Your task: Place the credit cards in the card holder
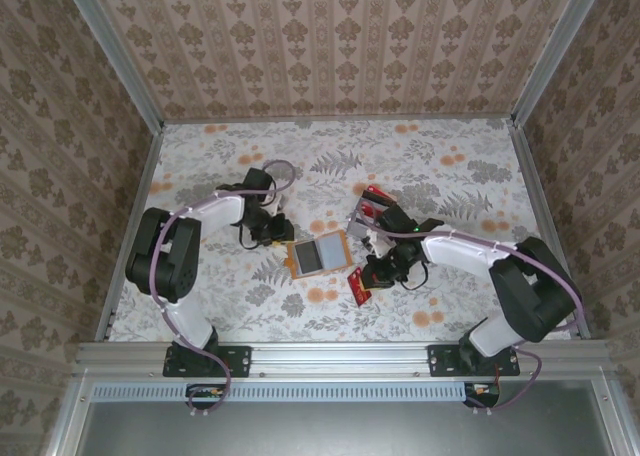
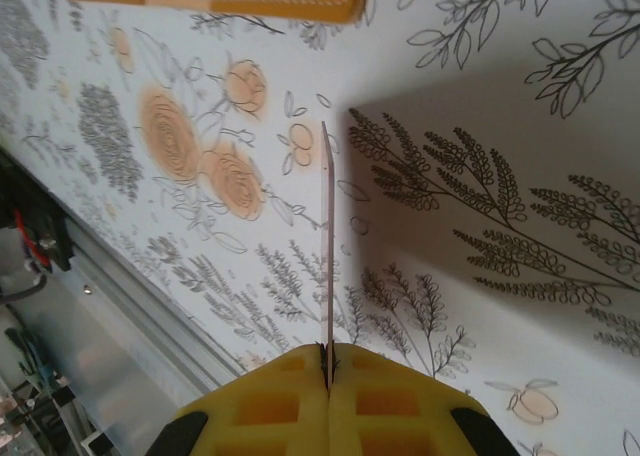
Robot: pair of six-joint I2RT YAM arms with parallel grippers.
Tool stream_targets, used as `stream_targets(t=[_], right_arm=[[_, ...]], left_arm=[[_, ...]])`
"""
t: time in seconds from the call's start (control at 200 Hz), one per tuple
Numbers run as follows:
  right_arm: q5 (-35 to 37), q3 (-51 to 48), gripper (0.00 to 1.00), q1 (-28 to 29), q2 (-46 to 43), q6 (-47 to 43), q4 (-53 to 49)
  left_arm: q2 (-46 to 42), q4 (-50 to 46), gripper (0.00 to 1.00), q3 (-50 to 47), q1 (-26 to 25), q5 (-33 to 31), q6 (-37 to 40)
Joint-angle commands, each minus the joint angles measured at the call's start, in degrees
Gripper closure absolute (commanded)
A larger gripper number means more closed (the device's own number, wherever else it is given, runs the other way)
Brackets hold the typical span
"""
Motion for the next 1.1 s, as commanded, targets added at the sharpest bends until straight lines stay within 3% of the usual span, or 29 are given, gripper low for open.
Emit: stream_targets(t=[0.0,0.415,0.62,0.815,1.09], right_arm=[[2.9,3.4,1.0,0.5,2.8,1.4,1.9],[9.7,19.4,1.0,0.7,13.8,0.5,1.8],[11.3,29.2,1.0,0.8,22.6,-2.2,-1.5],[11.4,37.4,1.0,1.9,28.4,-5.7,-7.2],[11.6,43.2,1.0,2.8,31.1,-10.1,-11.1]], left_arm=[[-0.6,-0.7,0.72,-1.6,-1.4,-0.1,1.0],[-7.5,0.8,0.78,-12.0,-2.7,0.0,-3.2],[-11.4,3.3,0.78,-17.2,-9.5,-0.2,-8.7],[-11.3,12.9,0.78,-21.9,-15.4,0.6,-16.7],[-3.7,22.1,0.78,-16.1,-24.7,0.5,-23.6]])
